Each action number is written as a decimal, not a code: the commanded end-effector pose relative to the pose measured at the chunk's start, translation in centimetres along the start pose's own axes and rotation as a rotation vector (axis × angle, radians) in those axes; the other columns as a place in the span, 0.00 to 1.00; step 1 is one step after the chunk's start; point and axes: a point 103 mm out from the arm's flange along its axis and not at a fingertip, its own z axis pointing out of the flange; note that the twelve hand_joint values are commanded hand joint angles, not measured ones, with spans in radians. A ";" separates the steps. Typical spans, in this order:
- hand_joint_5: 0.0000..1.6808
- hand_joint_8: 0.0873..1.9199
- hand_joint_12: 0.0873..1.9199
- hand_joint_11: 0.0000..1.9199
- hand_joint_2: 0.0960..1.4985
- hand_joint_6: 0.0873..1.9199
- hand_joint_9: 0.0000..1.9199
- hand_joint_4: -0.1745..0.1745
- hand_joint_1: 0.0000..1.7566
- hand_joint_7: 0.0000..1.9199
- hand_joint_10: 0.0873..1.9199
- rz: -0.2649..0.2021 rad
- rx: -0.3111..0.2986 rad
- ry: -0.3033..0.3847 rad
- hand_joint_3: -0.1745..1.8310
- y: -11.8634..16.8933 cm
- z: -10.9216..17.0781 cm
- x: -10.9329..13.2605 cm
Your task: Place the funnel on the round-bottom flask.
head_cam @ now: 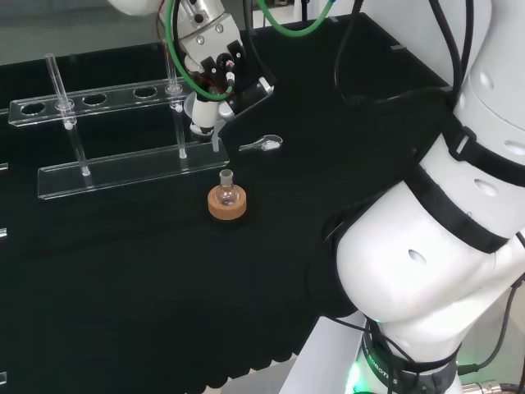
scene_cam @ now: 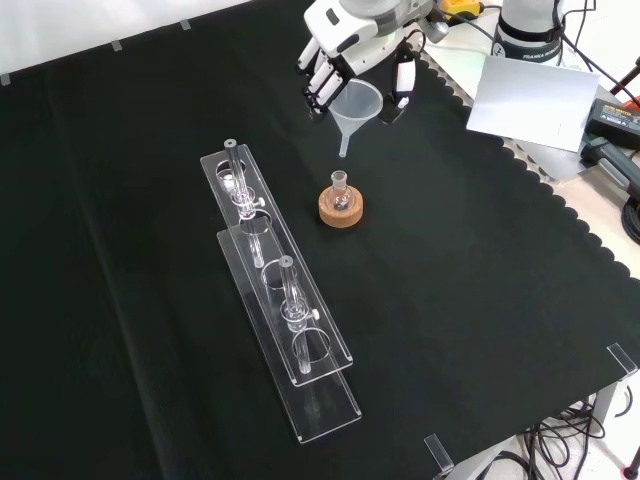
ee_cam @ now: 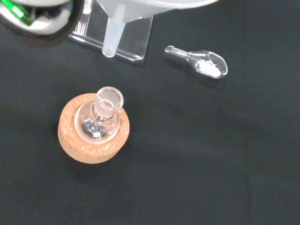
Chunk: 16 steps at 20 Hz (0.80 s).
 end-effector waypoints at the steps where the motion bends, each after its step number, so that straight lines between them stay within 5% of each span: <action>1: 0.38 0.32 0.65 0.33 0.41 0.21 0.58 0.53 0.53 0.38 0.18 -0.002 0.023 -0.003 0.40 0.7 1.1 0.2; 16: 0.39 0.32 0.65 0.32 0.41 0.22 0.58 0.53 0.53 0.38 0.19 -0.020 0.089 0.005 0.40 3.0 4.4 0.3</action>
